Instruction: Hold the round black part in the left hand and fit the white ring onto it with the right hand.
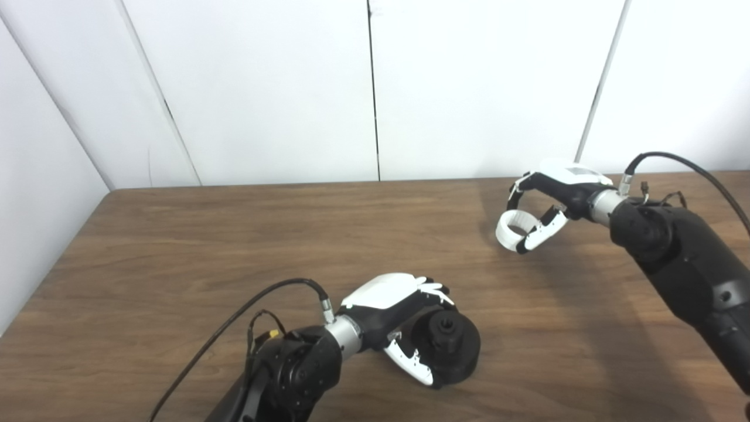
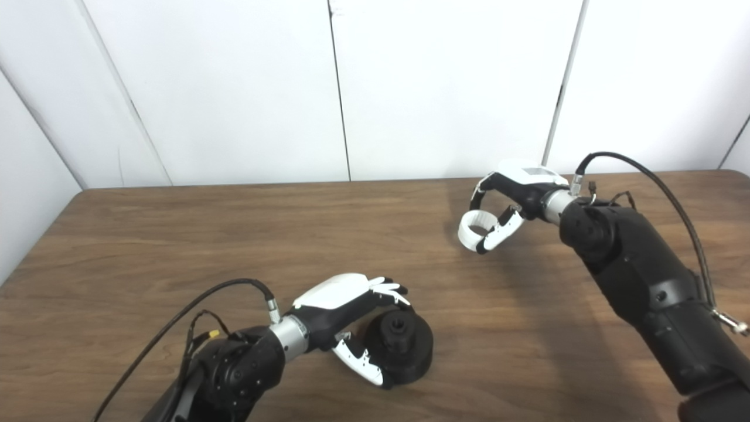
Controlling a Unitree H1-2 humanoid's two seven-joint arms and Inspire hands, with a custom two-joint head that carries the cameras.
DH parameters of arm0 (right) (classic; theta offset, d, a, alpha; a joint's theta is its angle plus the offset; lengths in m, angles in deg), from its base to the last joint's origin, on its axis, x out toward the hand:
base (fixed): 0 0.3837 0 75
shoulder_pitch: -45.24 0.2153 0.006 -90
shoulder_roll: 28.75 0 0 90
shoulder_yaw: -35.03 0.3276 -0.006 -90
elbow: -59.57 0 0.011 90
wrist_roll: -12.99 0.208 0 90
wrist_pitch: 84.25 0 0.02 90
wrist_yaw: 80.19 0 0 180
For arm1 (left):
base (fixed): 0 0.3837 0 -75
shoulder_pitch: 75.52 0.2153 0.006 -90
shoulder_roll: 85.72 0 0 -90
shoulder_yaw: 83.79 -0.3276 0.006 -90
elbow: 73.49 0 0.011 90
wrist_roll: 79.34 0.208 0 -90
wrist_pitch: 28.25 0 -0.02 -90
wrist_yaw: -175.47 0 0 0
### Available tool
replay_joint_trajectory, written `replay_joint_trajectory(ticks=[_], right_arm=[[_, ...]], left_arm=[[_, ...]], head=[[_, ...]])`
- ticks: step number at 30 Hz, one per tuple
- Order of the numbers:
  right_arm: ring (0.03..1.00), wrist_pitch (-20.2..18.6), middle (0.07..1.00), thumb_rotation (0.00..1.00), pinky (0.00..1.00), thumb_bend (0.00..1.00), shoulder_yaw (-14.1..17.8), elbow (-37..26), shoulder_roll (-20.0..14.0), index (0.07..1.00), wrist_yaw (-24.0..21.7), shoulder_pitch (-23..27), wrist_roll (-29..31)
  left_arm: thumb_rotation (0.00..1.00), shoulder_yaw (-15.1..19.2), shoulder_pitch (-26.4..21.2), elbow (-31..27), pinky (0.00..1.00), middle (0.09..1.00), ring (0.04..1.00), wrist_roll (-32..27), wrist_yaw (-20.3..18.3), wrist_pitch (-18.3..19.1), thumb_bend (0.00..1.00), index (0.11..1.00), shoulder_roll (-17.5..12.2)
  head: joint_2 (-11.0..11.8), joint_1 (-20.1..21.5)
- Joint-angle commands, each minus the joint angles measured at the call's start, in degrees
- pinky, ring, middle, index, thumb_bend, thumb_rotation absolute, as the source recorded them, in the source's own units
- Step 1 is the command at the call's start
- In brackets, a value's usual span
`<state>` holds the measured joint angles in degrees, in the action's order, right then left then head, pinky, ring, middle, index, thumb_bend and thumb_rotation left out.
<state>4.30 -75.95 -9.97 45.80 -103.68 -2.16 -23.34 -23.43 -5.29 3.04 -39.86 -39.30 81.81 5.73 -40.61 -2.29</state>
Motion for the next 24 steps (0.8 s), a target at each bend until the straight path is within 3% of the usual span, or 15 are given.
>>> replay_joint_trajectory(ticks=[1, 15, 24], right_arm=[[0.949, 0.3, 0.856, 0.27, 0.89, 0.82, 1.82, -3.34, -1.65, 0.613, 0.28, 1.88, 0.9], [0.961, -1.09, 0.874, 0.33, 0.87, 0.85, 4.86, -20.74, -2.33, 0.607, -5.31, -1.29, 3.45], [0.963, -3.36, 0.869, 0.3, 0.87, 0.83, 6.74, -30.8, -2.53, 0.598, -8.53, -4.68, 4.8]], left_arm=[[0.21, -0.64, -0.43, 0.43, 0.89, 0.954, 1.0, -1.06, -2.24, 0.95, 0.95, 0.766, -0.38], [0.21, -0.75, -0.75, 0.91, 0.88, 0.957, 1.0, -1.39, -2.05, 0.5, 0.94, 0.76, -0.29], [0.19, -0.91, -0.79, 0.72, 0.89, 0.959, 1.0, -1.58, -2.26, 0.93, 0.94, 0.763, -0.31]], head=[[-0.1, 0.02], [-0.32, 0.41], [-0.51, 0.33]])
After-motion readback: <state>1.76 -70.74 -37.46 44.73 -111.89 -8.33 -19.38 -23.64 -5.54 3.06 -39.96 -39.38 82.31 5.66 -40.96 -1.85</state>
